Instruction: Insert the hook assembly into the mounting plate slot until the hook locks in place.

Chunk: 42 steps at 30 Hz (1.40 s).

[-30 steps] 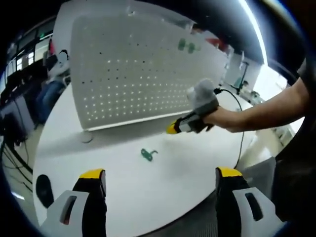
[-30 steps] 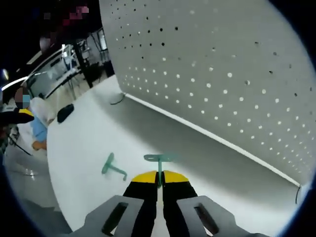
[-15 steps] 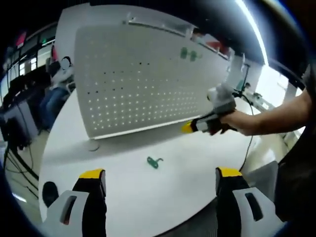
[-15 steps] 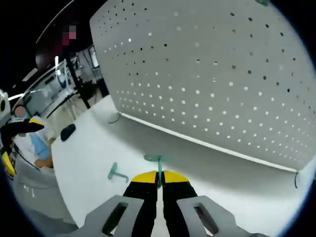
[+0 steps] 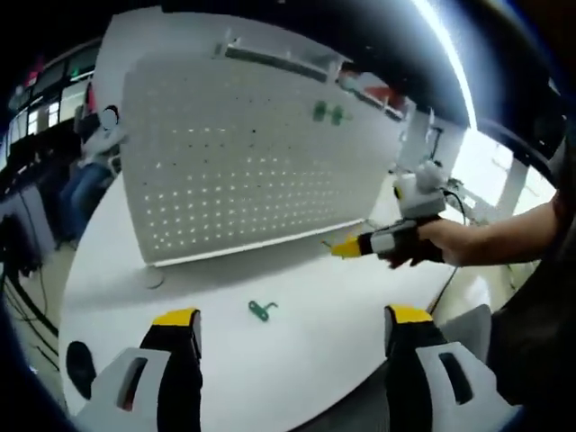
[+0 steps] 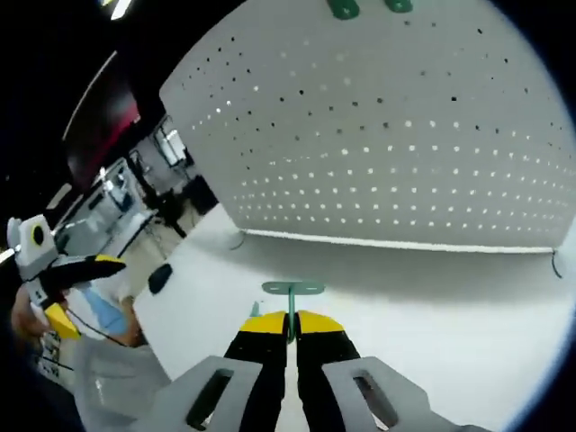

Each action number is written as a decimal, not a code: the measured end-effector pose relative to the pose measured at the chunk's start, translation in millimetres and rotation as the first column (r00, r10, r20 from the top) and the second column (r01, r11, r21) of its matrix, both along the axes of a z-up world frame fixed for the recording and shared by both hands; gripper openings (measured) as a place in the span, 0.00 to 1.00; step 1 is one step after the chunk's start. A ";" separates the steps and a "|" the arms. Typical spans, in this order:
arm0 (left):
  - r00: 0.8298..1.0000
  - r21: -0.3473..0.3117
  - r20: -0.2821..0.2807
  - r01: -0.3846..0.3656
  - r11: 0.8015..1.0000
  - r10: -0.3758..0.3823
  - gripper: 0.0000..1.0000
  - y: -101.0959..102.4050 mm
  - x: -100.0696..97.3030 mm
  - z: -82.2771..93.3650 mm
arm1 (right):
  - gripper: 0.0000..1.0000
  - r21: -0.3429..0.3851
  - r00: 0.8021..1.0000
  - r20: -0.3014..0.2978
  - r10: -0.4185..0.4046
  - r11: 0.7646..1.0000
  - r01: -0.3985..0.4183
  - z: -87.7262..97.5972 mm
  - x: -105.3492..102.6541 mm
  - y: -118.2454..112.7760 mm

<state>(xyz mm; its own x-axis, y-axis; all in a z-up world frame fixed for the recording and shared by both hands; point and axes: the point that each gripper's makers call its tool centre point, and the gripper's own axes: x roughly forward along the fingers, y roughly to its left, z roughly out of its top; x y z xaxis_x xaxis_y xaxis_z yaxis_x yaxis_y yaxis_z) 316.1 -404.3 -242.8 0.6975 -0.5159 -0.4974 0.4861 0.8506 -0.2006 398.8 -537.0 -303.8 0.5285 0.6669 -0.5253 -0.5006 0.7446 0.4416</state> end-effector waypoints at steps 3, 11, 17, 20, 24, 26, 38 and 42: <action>1.000 -0.007 0.012 0.024 1.000 -0.024 0.78 -3.5 0.4 2.2 | 0.00 0.032 1.000 0.003 0.010 0.999 -0.010 13.5 -12.1 2.9; 0.998 -0.021 0.040 0.058 0.998 -0.057 0.67 -10.5 4.0 4.6 | 0.00 0.250 0.995 -0.061 0.085 0.966 -0.067 46.5 -58.1 31.1; 0.990 -0.038 0.083 0.117 0.992 -0.114 0.57 -27.1 8.0 11.8 | 0.00 0.319 0.987 -0.116 0.108 0.945 -0.066 47.8 -80.4 38.5; 0.985 -0.046 0.092 0.149 0.988 -0.144 0.48 -34.0 7.3 12.8 | 0.00 0.395 0.981 -0.162 0.106 0.918 -0.034 53.8 -87.8 41.7; 0.972 -0.079 0.084 0.225 0.971 -0.219 0.37 -50.3 1.3 12.5 | 0.00 0.460 0.973 -0.197 0.118 0.888 -0.015 62.0 -94.7 44.8; 0.967 -0.081 0.089 0.246 0.966 -0.239 0.32 -55.7 -0.1 12.5 | 0.00 0.491 0.966 -0.212 0.145 0.871 -0.023 66.0 -99.9 47.8; 0.943 -0.093 0.164 0.308 0.947 -0.291 0.29 -62.2 -4.2 31.6 | 0.00 0.632 0.938 -0.246 0.243 0.774 -0.035 89.5 -116.0 52.2; 0.932 -0.115 0.191 0.331 0.936 -0.306 0.27 -65.5 -7.5 39.6 | 0.00 0.642 0.936 -0.254 0.243 0.767 -0.025 91.4 -113.6 52.4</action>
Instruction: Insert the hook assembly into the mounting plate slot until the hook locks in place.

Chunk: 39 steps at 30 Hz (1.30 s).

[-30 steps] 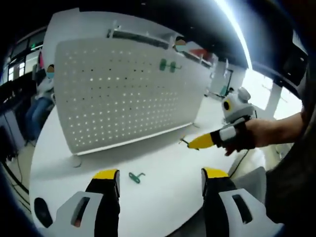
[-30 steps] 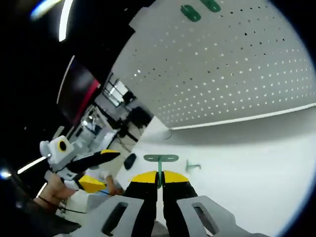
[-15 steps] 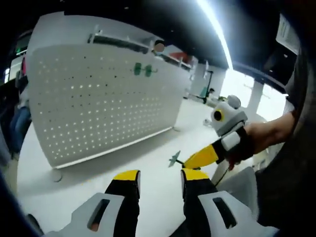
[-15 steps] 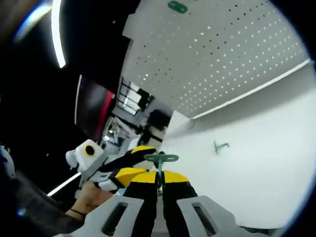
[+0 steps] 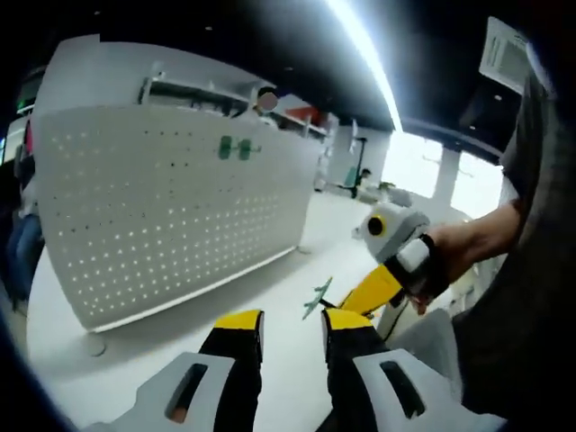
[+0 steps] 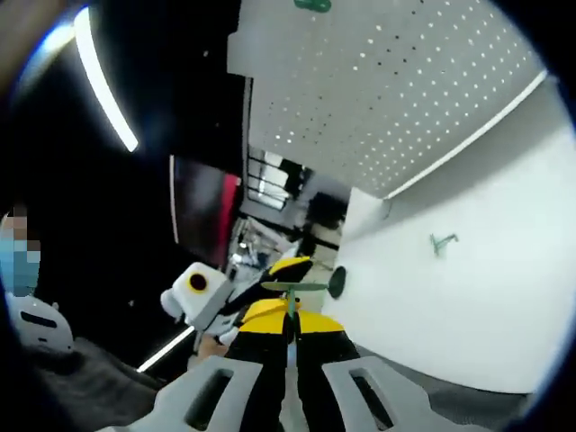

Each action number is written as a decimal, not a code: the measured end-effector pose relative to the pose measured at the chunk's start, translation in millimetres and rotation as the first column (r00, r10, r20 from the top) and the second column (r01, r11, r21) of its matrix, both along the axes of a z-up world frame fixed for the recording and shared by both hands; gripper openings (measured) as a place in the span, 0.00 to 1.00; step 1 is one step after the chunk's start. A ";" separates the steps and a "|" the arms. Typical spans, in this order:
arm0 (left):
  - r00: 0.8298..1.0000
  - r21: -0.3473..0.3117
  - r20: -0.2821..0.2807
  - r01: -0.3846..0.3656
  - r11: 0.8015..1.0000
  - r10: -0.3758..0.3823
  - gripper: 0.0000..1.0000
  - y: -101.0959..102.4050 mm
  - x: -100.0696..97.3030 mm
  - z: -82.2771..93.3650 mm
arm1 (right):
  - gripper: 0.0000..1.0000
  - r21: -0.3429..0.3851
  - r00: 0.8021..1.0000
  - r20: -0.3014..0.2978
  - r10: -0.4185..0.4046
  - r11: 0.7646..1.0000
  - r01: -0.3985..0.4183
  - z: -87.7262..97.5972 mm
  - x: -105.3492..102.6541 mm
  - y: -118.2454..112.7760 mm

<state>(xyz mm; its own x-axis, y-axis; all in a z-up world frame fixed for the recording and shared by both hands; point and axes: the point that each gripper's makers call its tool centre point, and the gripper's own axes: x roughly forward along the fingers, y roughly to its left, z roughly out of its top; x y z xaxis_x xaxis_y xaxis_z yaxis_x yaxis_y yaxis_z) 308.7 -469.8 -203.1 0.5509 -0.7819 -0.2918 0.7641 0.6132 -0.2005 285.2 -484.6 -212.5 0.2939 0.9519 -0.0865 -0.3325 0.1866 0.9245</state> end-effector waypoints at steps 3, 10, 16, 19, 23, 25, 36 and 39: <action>1.000 -0.014 0.008 0.009 1.000 -0.009 0.27 -1.7 -0.2 2.8 | 0.00 0.000 1.000 0.003 0.017 1.000 -0.017 0.9 -1.6 0.4; 0.999 -0.037 0.025 0.036 0.999 -0.035 0.23 -6.1 -1.5 11.0 | 0.00 0.022 0.999 -0.001 0.035 0.999 -0.035 6.5 -4.7 1.7; 0.995 -0.041 0.062 0.082 0.996 -0.079 0.17 -13.2 -7.0 17.5 | 0.00 0.042 0.997 -0.005 0.075 0.996 -0.075 10.8 -11.9 3.6; 0.992 -0.049 0.072 0.108 0.993 -0.104 0.10 -16.6 -10.5 19.3 | 0.00 0.046 0.996 -0.016 0.090 0.995 -0.089 12.1 -14.8 5.1; 0.991 -0.055 0.084 0.112 0.992 -0.108 0.06 -17.5 -11.5 21.0 | 0.00 0.059 0.995 -0.031 0.092 0.994 -0.090 13.3 -14.0 5.5; 0.991 -0.062 0.086 0.112 0.992 -0.107 0.06 -17.4 -11.4 22.6 | 0.00 0.077 0.995 -0.042 0.094 0.993 -0.090 14.2 -14.1 5.7; 0.984 -0.023 0.113 0.138 0.990 -0.134 0.04 -21.6 -13.3 18.6 | 0.01 0.085 0.992 -0.063 0.111 0.991 -0.105 9.5 -14.6 3.0; 0.987 -0.015 0.106 0.125 0.992 -0.122 0.04 -21.5 -11.4 16.5 | 0.01 0.043 0.994 -0.026 0.107 0.993 -0.106 8.4 -12.0 2.7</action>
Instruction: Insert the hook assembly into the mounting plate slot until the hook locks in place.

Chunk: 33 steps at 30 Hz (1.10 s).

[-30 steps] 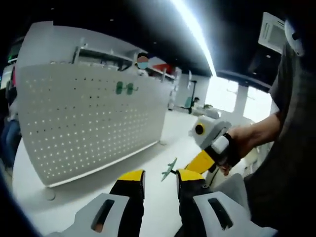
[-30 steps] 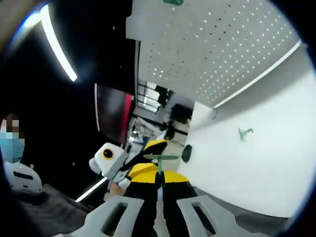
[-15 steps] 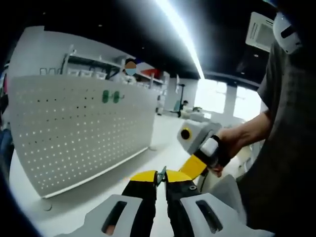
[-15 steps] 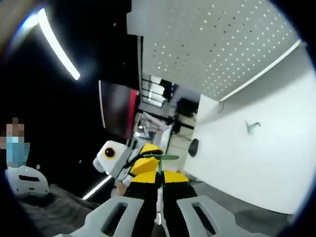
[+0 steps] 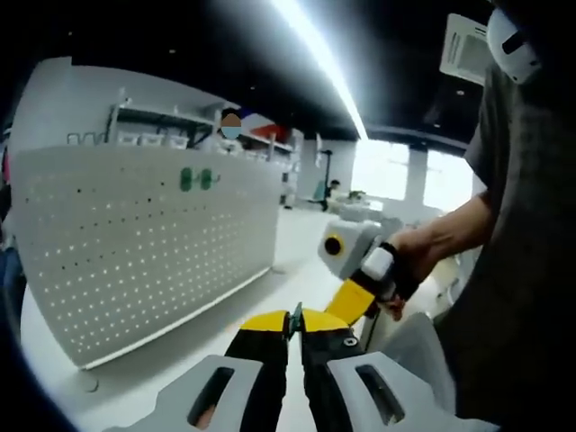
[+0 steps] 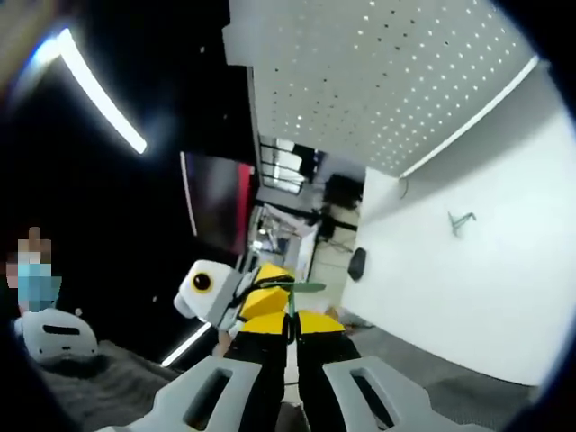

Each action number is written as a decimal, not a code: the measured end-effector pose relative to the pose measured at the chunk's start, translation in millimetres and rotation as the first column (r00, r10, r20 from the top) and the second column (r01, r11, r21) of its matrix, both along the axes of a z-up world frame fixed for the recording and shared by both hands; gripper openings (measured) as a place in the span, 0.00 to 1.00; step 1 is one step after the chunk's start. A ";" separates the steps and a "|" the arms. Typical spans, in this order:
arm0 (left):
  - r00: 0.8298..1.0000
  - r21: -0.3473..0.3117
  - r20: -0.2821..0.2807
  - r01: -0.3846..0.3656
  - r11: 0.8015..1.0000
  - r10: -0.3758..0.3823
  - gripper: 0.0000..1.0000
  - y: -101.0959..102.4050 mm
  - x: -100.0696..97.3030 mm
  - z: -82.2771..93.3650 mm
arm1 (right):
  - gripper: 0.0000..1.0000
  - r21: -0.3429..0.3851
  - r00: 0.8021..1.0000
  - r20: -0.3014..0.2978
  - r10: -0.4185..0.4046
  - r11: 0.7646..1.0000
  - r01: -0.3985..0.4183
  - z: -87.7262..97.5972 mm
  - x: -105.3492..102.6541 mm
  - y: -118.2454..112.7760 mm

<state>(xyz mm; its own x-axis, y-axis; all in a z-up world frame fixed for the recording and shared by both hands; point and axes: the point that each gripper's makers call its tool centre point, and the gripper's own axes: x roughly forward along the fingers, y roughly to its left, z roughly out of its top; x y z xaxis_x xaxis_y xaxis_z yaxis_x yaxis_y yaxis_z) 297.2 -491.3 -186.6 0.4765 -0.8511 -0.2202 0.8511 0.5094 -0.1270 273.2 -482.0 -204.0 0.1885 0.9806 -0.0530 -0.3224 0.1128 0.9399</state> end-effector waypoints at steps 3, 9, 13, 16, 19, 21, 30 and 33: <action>1.000 0.022 -0.001 -0.009 1.000 0.009 0.03 -0.3 3.2 -1.6 | 0.01 -0.063 0.996 0.084 -0.004 0.998 0.009 -1.9 5.6 -1.7; 0.993 0.088 -0.064 -0.094 0.992 0.100 0.03 12.9 18.0 -13.9 | 0.01 -0.192 0.964 0.267 0.015 0.981 0.038 4.9 21.8 -14.5; 0.978 0.119 -0.122 -0.156 0.981 0.170 0.03 25.0 28.3 -27.2 | 0.01 -0.264 0.933 0.360 0.013 0.960 0.088 11.3 33.8 -27.2; 0.971 0.137 -0.134 -0.180 0.974 0.199 0.03 29.1 32.4 -31.0 | 0.00 -0.365 0.876 0.479 0.061 0.921 0.135 8.0 38.8 -35.0; 0.956 0.134 -0.173 -0.217 0.967 0.239 0.03 33.4 36.3 -33.9 | 0.00 -0.453 0.814 0.569 0.117 0.871 0.191 3.4 39.5 -37.4; 0.946 0.137 -0.194 -0.235 0.962 0.259 0.03 35.6 38.5 -36.6 | 0.00 -0.482 0.788 0.598 0.144 0.850 0.210 0.8 38.4 -35.6; 0.871 0.068 -0.332 -0.361 0.930 0.362 0.03 43.0 45.6 -40.8 | 0.09 -0.527 0.696 0.689 0.202 0.799 0.291 -3.5 31.8 -14.4; 0.865 0.045 -0.353 -0.365 0.930 0.356 0.03 39.0 43.9 -38.7 | 0.09 -0.538 0.657 0.717 0.234 0.785 0.308 -3.4 32.2 -6.5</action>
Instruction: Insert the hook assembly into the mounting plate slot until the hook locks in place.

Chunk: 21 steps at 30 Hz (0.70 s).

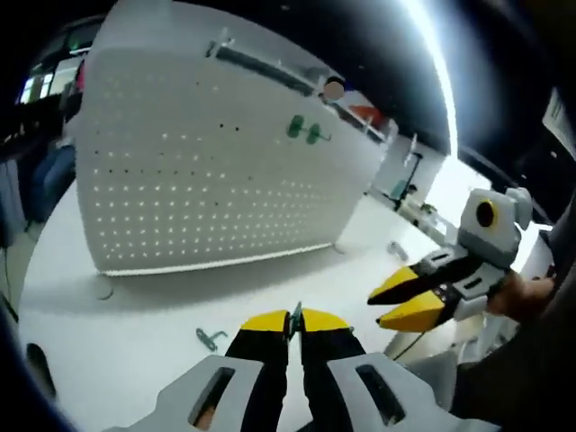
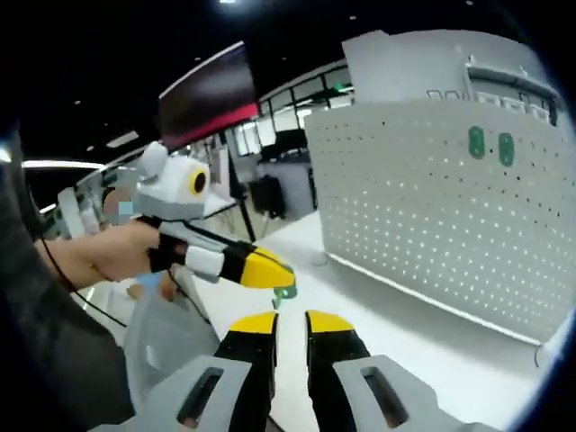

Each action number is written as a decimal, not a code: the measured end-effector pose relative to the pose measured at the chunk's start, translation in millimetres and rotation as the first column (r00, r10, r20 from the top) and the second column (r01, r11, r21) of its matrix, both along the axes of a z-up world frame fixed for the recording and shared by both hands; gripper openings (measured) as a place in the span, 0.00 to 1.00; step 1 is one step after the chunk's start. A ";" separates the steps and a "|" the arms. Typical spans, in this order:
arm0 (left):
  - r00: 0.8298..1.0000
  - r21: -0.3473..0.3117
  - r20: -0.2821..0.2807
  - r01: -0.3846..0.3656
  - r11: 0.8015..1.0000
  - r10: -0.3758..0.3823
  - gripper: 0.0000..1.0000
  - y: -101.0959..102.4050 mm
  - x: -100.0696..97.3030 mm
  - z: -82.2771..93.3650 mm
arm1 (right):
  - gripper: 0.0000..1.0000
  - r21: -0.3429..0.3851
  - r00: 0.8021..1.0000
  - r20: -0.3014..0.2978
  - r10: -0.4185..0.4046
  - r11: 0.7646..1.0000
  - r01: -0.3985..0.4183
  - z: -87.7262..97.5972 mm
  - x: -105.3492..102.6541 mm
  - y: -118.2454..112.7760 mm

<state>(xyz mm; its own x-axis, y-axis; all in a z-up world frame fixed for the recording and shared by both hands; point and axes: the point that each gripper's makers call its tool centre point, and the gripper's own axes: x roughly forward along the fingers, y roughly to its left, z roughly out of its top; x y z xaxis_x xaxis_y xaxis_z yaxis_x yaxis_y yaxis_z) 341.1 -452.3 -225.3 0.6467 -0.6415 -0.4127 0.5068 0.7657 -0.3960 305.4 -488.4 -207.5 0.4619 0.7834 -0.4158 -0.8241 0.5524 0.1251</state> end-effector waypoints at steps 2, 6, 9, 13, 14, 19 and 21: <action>1.000 -0.037 -0.017 -0.006 0.999 0.006 0.03 -3.1 -0.6 1.6 | 0.09 0.002 1.000 0.013 0.002 1.000 -0.002 0.7 0.7 5.7; 0.998 -0.135 -0.058 -0.001 0.991 -0.007 0.03 -13.3 -4.3 7.2 | 0.08 -0.004 0.999 0.033 0.010 1.000 -0.009 0.7 4.0 11.9; 0.997 -0.177 -0.073 -0.002 0.984 -0.012 0.03 -17.9 -4.6 8.9 | 0.05 -0.011 0.999 0.027 0.022 1.000 -0.022 -1.5 5.3 14.5; 0.995 -0.218 -0.101 -0.018 0.976 -0.004 0.03 -19.0 -4.7 8.6 | 0.05 -0.041 0.997 0.070 0.026 0.999 -0.023 -1.8 5.8 14.1; 0.995 -0.218 -0.101 -0.017 0.976 -0.005 0.03 -19.7 -5.3 8.7 | 0.04 -0.046 0.996 0.089 0.025 0.999 -0.021 -0.6 6.5 13.9; 0.994 -0.236 -0.109 -0.027 0.971 0.001 0.03 -21.5 -5.4 9.6 | 0.04 -0.075 0.991 0.129 0.024 0.997 -0.014 -2.3 8.0 16.4; 0.993 -0.246 -0.114 -0.027 0.969 -0.001 0.03 -22.5 -5.7 10.1 | 0.04 -0.094 0.989 0.149 0.021 0.996 -0.007 -2.7 8.9 16.5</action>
